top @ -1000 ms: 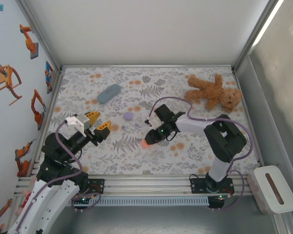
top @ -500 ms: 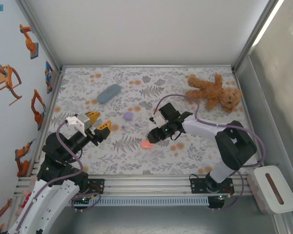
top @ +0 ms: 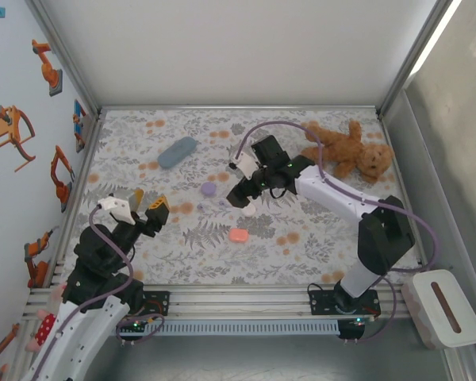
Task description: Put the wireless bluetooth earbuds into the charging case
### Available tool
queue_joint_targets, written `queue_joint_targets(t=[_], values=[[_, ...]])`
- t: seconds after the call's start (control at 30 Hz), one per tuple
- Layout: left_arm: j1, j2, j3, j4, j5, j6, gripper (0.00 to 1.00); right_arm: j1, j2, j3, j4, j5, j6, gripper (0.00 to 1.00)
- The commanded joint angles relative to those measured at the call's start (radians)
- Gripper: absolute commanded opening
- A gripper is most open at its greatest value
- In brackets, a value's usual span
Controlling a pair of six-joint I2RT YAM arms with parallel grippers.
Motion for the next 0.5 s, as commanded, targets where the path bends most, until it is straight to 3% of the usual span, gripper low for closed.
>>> queue_joint_targets(t=[0.0, 0.3, 0.47], values=[[-0.001, -0.032, -0.011, -0.060, -0.086, -0.039, 0.73, -0.003, 0.066, 0.060, -0.006, 0.025, -0.216, 0.94], [-0.002, -0.063, -0.015, -0.099, -0.119, -0.025, 0.75, -0.002, 0.256, 0.256, -0.079, 0.012, -0.605, 0.97], [-0.001, -0.057, -0.015, -0.097, -0.107, -0.020, 0.75, -0.003, 0.401, 0.445, -0.200, 0.000, -0.704, 0.98]])
